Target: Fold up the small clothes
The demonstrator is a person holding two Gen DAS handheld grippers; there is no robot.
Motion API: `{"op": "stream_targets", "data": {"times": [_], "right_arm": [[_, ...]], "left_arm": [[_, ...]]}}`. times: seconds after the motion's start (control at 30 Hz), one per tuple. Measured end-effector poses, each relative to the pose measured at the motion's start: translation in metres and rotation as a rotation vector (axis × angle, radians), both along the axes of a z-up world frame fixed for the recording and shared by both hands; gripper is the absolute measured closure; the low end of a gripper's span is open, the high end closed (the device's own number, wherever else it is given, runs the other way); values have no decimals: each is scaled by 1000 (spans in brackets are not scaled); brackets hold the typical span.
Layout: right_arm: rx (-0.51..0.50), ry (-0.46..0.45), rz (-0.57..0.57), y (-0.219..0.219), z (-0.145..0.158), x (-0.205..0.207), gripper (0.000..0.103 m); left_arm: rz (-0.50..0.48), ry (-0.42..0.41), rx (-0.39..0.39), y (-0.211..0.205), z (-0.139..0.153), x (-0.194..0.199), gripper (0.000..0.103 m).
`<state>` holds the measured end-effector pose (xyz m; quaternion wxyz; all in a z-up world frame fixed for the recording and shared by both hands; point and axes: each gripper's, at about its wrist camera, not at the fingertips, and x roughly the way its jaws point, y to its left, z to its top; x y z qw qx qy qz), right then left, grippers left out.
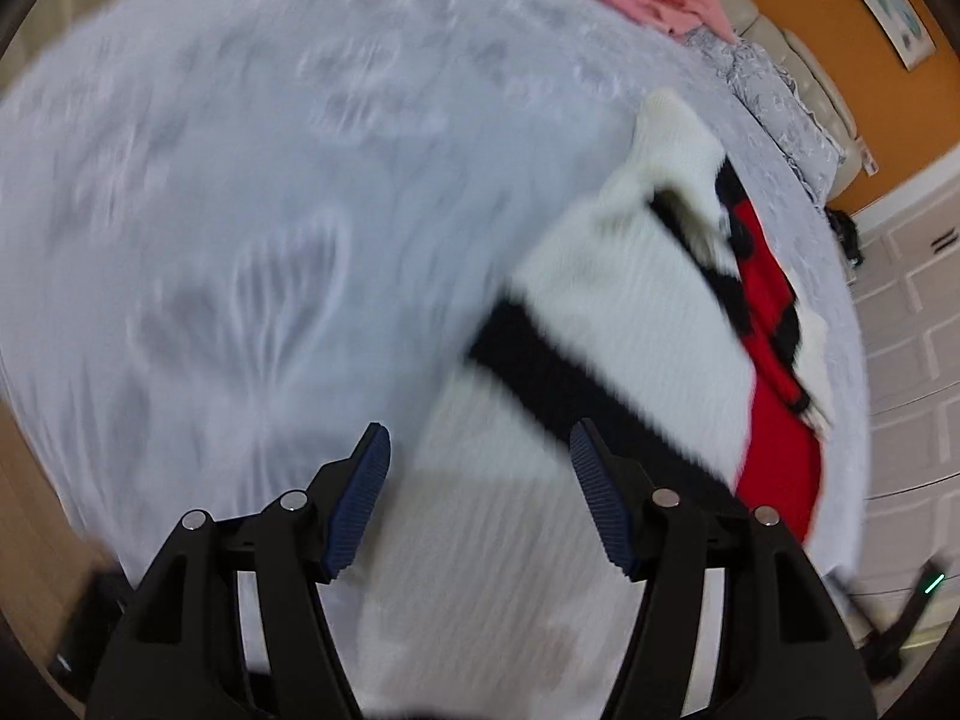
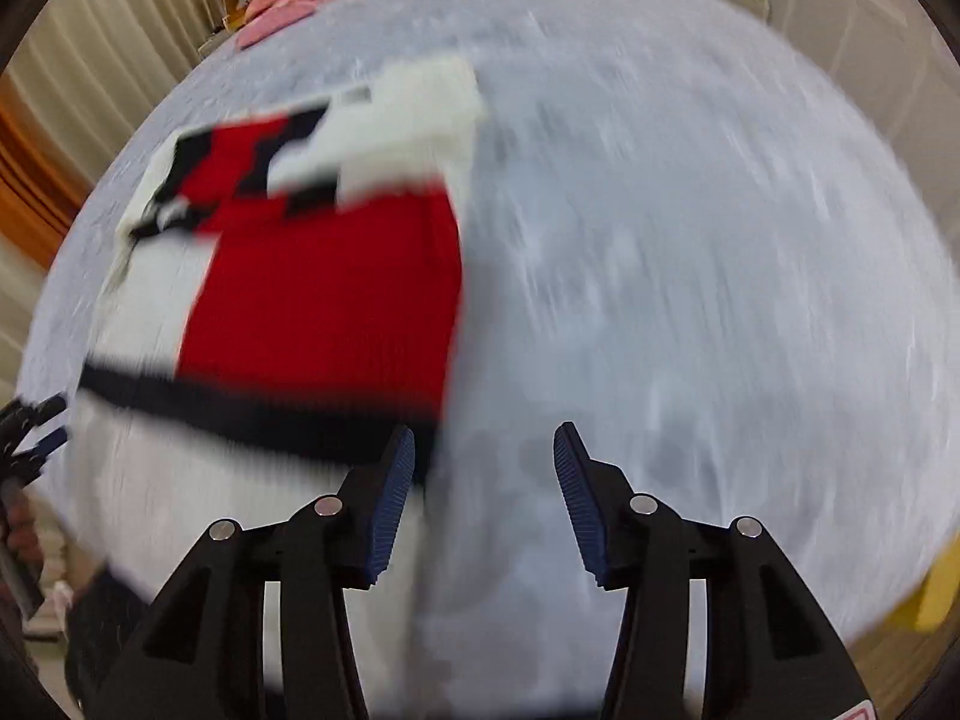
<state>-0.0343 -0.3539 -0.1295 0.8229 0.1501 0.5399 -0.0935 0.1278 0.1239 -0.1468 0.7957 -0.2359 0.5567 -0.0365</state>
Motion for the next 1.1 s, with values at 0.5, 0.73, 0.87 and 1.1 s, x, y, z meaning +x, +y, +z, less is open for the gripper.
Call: {"op": "stream_targets", "data": {"times": [0.5,0.73,0.87,1.1], "right_arm": [[316,1,10,52,-54,-10,95],[301,-191,13,0,54,-46,96],[250,-150,35,-7,69,-80,97],[289,53,13,7,-4,-108,95]], "left_arm": [[2,65,-106,-21,-22,-27,89],[-12,-64,-253,-12,55,-72,91],[-51,-3,-264,-17,62,-116,91],[-53,140,-226,-29,12,-167,86]]}}
